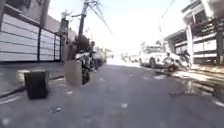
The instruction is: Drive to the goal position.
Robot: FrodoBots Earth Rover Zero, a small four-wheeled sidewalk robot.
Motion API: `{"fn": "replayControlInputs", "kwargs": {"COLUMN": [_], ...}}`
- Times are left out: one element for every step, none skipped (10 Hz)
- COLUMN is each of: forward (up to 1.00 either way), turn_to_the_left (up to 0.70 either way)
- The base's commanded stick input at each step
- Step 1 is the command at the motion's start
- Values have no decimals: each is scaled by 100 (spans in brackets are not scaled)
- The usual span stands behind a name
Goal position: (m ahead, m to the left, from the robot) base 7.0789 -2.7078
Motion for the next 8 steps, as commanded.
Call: {"fn": "replayControlInputs", "kwargs": {"forward": [100,100,100,100,100,100,100,100], "turn_to_the_left": [-2,0,0,0,0,0,0,0]}}
